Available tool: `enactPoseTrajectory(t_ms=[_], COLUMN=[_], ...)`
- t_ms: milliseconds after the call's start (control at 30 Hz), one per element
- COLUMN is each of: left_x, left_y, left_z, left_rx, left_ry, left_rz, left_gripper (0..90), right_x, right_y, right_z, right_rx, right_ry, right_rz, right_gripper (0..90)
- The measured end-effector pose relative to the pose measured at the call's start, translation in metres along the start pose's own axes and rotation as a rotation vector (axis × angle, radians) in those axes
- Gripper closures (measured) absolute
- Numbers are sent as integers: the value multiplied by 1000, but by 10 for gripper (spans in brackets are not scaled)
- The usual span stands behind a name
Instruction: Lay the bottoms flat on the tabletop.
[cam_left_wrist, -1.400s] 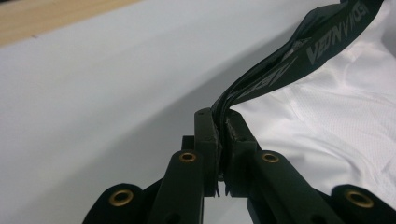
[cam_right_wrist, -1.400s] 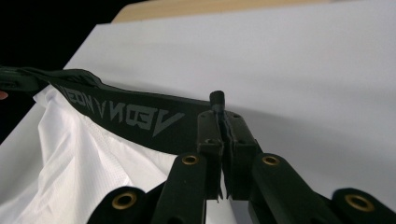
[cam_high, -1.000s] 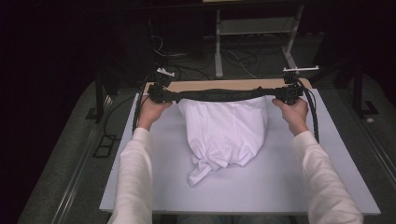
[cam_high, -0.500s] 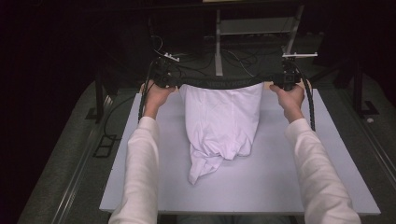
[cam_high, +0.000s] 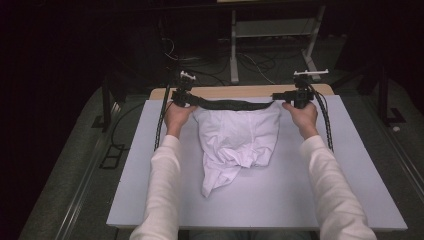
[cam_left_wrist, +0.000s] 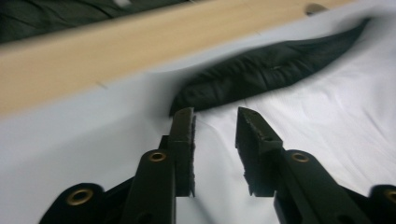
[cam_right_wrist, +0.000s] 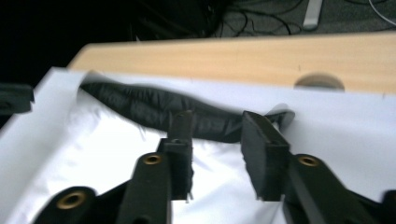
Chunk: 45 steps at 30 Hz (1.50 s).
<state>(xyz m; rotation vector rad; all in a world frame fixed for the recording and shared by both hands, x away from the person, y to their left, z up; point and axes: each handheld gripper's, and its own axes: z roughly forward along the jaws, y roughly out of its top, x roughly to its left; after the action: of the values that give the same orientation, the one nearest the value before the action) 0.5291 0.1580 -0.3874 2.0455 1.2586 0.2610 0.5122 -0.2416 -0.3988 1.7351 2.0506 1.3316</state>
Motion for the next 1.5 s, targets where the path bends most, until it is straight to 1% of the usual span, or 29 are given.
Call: enactPoseTrajectory(t_ms=[33, 67, 133, 233, 300, 367, 400, 433, 467, 533, 633, 700, 733, 767, 800, 833, 900, 967, 1067, 1133, 1167, 1200, 1233, 1367, 1467, 1500], left_x=[1, 1, 1, -6, -14, -23, -28, -35, -40, -50, -64, -74, -79, -84, -89, -95, -107, -116, -133, -141, -144, -148, -152, -163, -171, -173], left_y=[-4, -8, -15, -24, -30, -34, -36, -38, -39, -43, -48, -53, -56, -59, -61, -64, -70, -74, -82, -84, -85, -87, -89, -96, -102, -104], left_z=[1, 2, 0, -5, -8, -9, -9, -10, -10, -11, -12, -14, -16, -18, -20, -22, -26, -29, -34, -37, -39, -40, -40, -40, -39, -38], left_rx=[-12, -26, -46, -95, -125, -128, -125, -117, -117, -114, -89, -90, -95, -101, -105, -112, -114, -105, -116, -126, -138, -146, -147, -132, -118, -110], left_ry=[-13, -36, -71, -126, -157, -164, -169, -170, -176, -205, -239, -258, -268, -279, -290, -294, -297, -329, -354, -358, -363, -372, -383, -392, -418, -424], left_rz=[-12, -23, -31, -15, 23, 44, 63, 86, 98, 121, 145, 173, 187, 187, 201, 215, 263, 298, 358, 389, 402, 403, 415, 460, 485, 499], left_gripper=[560, 529, 463, 391, 366, 262, 211, 182, 148, 110, 2, 0, 0, 0, 0, 0, 0, 8, 87, 128, 147, 158, 174, 238, 295, 310], right_x=[-2, -4, -8, -13, -13, -12, -11, -9, -7, -2, 6, 11, 14, 16, 18, 20, 24, 25, 25, 24, 24, 24, 25, 27, 29, 30], right_y=[-4, -8, -16, -27, -34, -41, -45, -49, -52, -57, -65, -70, -73, -76, -79, -82, -87, -91, -97, -101, -102, -104, -106, -112, -115, -116], right_z=[1, 0, -5, -11, -14, -17, -19, -20, -22, -24, -28, -30, -32, -33, -35, -36, -39, -41, -46, -47, -48, -49, -50, -55, -59, -60], right_rx=[10, 18, 6, 10, 18, 25, 23, 31, 37, 40, 49, 58, 65, 64, 59, 56, 58, 70, 64, 64, 67, 63, 61, 64, 56, 54], right_ry=[1, 2, 17, 28, 27, 34, 40, 46, 52, 64, 84, 106, 115, 119, 125, 127, 129, 115, 127, 128, 128, 129, 130, 132, 127, 127], right_rz=[-9, -14, -8, -13, -28, -39, -44, -50, -60, -73, -91, -81, -72, -68, -69, -68, -71, -77, -67, -65, -64, -67, -71, -82, -99, -101], right_gripper=[591, 576, 543, 486, 441, 401, 387, 371, 353, 324, 209, 123, 100, 55, 9, 0, 0, 0, 0, 0, 0, 0, 0, 0, 0, 0])
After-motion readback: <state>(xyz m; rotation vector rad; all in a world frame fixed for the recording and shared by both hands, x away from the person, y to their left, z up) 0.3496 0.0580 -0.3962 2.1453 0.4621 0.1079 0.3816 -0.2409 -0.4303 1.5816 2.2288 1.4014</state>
